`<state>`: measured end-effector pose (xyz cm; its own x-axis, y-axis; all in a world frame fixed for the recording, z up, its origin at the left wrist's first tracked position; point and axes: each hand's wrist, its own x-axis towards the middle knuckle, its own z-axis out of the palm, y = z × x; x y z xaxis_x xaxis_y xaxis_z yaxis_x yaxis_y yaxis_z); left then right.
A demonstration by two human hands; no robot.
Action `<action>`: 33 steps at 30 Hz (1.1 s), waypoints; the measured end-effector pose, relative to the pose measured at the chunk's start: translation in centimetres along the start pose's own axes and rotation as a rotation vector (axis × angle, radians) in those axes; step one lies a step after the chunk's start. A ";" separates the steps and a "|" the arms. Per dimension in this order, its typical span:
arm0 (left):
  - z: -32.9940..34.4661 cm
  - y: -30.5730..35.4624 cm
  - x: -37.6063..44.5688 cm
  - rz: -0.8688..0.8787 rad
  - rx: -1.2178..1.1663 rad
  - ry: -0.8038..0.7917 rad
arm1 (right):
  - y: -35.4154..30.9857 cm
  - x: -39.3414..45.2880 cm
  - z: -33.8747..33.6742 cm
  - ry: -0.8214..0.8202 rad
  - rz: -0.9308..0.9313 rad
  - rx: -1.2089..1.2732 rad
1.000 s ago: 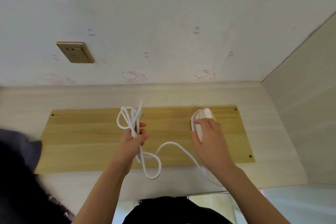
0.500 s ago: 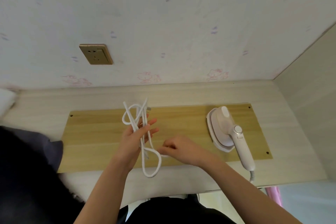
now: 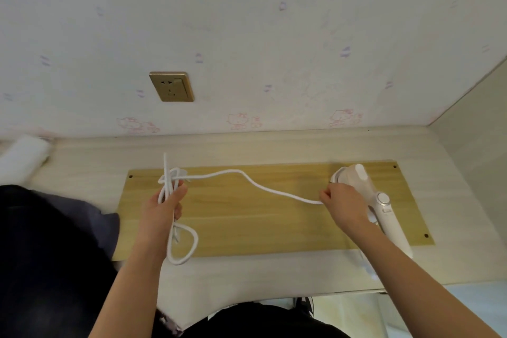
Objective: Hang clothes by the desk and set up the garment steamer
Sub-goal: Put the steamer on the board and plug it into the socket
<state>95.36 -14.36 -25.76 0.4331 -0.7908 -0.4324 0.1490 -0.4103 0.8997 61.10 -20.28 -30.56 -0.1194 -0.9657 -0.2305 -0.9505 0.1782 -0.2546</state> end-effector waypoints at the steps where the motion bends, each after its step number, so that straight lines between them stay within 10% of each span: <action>1: -0.3 0.3 -0.1 0.027 0.023 0.020 | -0.3 0.1 0.2 -0.007 -0.015 -0.033; 15: 1.1 1.3 -0.9 0.276 0.358 -0.239 | -17.8 -2.7 -1.3 -0.229 -0.688 0.400; 21: 0.2 1.1 -0.5 0.263 0.367 -0.288 | -20.2 -2.0 -2.3 -0.202 -0.714 0.438; 27: -0.8 0.8 0.7 0.263 0.408 -0.259 | -19.0 -0.4 -3.7 -0.268 -0.302 1.100; 33: -0.1 0.5 2.4 0.060 0.245 -0.163 | -17.5 -0.5 -4.2 -0.351 -0.302 1.270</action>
<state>96.59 -16.40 -26.36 0.2832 -0.8715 -0.4003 -0.1001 -0.4420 0.8914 76.64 -23.70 -22.07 0.3059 -0.9331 -0.1889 0.0159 0.2034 -0.9790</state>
